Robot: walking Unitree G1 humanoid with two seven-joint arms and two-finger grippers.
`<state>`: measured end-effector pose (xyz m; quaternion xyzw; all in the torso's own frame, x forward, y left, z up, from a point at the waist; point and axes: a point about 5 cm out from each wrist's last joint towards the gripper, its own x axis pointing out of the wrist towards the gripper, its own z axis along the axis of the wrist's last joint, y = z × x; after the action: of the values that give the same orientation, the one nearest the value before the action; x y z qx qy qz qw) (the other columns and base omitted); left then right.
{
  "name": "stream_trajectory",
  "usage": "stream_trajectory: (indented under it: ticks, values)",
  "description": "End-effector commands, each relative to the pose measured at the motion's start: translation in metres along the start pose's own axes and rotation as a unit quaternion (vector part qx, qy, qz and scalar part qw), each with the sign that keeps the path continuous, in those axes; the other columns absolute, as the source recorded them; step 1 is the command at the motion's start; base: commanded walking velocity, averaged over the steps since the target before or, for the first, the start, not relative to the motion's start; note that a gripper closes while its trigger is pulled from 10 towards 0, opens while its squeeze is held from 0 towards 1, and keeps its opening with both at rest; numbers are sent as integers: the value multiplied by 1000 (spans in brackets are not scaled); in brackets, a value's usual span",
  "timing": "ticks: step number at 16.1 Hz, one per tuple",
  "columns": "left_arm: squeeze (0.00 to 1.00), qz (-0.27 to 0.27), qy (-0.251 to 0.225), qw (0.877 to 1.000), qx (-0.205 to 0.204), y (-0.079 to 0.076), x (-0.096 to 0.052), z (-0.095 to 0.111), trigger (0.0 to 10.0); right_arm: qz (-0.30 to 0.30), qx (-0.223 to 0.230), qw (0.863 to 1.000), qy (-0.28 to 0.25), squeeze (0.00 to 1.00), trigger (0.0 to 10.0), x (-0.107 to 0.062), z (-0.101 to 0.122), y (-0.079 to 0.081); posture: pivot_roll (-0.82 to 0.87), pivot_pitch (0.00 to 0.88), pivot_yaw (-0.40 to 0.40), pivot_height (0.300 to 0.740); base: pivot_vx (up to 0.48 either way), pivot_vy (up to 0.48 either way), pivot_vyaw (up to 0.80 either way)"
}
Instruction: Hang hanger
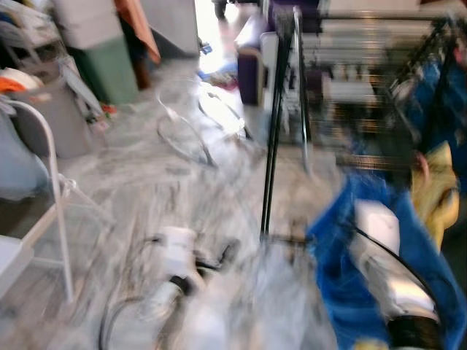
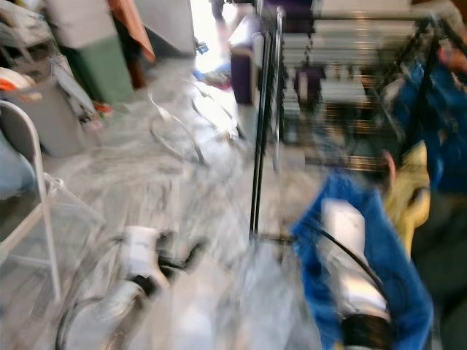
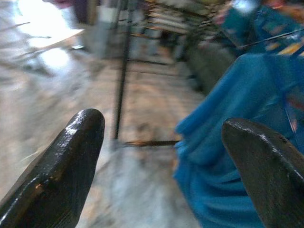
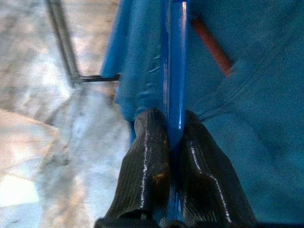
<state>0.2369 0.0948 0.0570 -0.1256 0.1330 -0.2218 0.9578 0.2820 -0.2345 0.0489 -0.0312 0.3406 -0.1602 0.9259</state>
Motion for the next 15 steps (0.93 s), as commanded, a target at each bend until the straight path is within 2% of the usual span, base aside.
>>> stream_trajectory:
  ticks: [1,4,7,10,12,15]
  values:
    - [0,23,2,1000,14,14,-5,2,10000,29,5,998,-49,0,10000,-5,26,18,-141,0,13,740,375,0,0]
    - [0,41,2,999,9,16,-6,1,10000,45,-1,998,-43,0,10000,-4,25,22,-141,0,13,740,0,0,0]
    - [0,48,1,999,12,17,-6,1,10000,94,-16,994,-45,0,10000,-7,26,36,-139,0,8,740,0,0,0]
    - [0,49,1,999,12,18,-6,1,10000,98,-26,994,-50,0,10000,-11,25,37,-140,0,11,740,0,0,0]
    - [0,48,3,999,16,18,-7,1,10000,103,-38,993,-39,0,10000,-13,12,33,-142,0,14,740,0,0,0]
    - [0,44,1,999,18,19,-9,2,10000,118,-67,989,-65,0,10000,-28,-1,32,-147,0,29,740,0,0,0]
